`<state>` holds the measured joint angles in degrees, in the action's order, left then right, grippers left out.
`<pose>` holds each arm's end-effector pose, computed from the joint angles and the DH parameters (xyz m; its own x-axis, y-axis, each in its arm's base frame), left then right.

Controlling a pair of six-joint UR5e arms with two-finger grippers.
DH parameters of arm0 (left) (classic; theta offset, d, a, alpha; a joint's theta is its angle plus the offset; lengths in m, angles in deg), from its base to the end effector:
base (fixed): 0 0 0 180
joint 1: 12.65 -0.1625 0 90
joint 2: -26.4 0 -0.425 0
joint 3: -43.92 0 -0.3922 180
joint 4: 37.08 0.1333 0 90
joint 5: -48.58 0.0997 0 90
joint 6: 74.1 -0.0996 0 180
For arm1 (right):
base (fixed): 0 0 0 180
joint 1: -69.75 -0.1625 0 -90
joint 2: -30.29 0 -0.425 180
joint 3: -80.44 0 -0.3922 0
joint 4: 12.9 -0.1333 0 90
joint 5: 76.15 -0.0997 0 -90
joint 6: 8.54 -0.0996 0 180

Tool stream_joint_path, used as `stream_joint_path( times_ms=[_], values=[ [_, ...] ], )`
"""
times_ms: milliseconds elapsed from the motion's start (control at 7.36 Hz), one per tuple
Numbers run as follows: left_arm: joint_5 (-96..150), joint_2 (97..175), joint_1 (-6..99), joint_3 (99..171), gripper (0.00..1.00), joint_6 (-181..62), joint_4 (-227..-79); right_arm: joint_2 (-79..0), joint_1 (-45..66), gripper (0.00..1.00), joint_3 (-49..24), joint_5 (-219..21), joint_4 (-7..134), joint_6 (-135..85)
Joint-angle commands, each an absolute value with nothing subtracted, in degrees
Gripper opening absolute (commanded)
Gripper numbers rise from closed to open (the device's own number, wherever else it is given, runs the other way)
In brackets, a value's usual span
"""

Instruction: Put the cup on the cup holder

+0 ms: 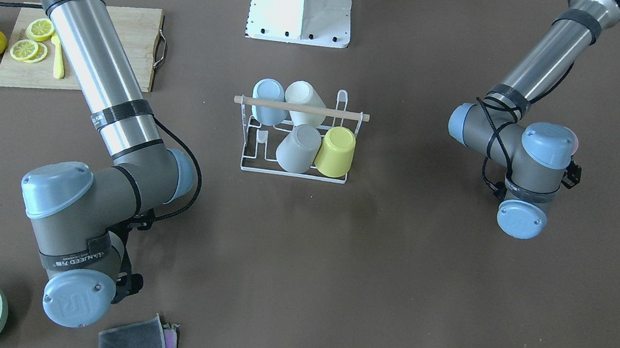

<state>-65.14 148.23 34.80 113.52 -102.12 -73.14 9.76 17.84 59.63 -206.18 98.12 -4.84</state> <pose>0.3509 -0.5201 0.5805 0.5235 0.6249 -0.5792 -0.8433 0.2826 -0.4572 -0.4738 -0.7168 0.4163 0.7044 -0.3400 0.6231 0.6237 0.7156 -0.3146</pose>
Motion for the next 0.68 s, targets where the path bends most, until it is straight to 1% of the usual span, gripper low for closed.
stream_joint_path(
  times_ms=[0, 136, 272, 408, 543],
  values=[
    [-67.5, 147.4, 39.3, 122.4, 0.25, -101.8, -74.2, 9.8, 18.6, 1.0, 60.0, -206.2, 98.3, -4.7],
    [-74.1, 143.3, 39.6, 131.0, 0.25, -98.3, -79.1, 9.9, 18.6, 1.0, 60.5, -206.2, 98.3, -4.7],
    [-76.5, 138.9, 39.9, 138.0, 0.25, -89.7, -87.9, 9.9, 18.7, 1.0, 60.7, -206.2, 98.3, -4.7],
    [-81.6, 133.6, 39.7, 143.7, 0.33, -82.3, -95.6, 9.8, 18.8, 1.0, 60.8, -206.1, 98.3, -4.7],
    [-85.0, 128.7, 39.2, 148.6, 0.29, -74.8, -108.8, 9.8, 18.9, 0.79, 60.8, -205.7, 98.3, -4.6]
  ],
)
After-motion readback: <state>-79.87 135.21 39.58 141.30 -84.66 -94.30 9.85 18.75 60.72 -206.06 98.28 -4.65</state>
